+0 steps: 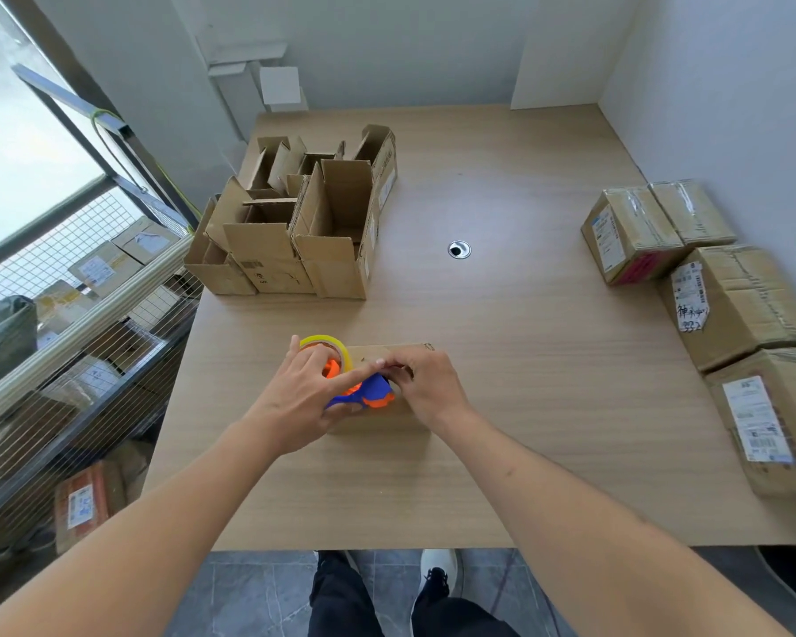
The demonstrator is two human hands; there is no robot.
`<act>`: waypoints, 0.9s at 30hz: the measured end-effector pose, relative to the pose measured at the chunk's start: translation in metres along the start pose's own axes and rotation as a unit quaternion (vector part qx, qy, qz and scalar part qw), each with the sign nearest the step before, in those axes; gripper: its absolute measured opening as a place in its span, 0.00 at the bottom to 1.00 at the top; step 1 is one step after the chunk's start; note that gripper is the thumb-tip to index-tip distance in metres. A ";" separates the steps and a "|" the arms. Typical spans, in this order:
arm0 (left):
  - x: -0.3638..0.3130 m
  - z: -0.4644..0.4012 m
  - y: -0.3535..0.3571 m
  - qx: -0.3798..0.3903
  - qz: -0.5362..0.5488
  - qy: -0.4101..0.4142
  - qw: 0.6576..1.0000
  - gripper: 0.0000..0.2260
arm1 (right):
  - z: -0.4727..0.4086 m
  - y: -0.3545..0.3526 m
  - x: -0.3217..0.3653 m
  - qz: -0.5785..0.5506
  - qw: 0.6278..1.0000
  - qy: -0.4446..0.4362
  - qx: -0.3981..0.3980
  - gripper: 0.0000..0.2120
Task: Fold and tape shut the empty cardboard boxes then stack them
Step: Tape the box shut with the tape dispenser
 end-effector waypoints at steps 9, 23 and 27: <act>0.014 0.002 0.005 -0.013 0.040 -0.033 0.999 0.35 | 0.011 -0.017 -0.004 0.062 0.994 0.088 -0.003 0.08; 0.009 -0.019 0.008 0.002 0.047 -0.059 0.997 0.32 | 0.025 -0.077 -0.067 0.015 0.971 0.235 0.043 0.06; 0.010 -0.021 0.007 0.010 0.049 -0.064 0.997 0.31 | 0.018 -0.071 -0.077 0.029 0.966 0.250 0.067 0.04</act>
Point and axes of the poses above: each hand's wrist, its own z-axis away from the middle knuckle, its own y-axis out of the palm, x = y × z, the point moved 9 cm from there along -z, towards the middle knuckle, and after that the axes turned 13 degrees about x, right-handed, at the moved point
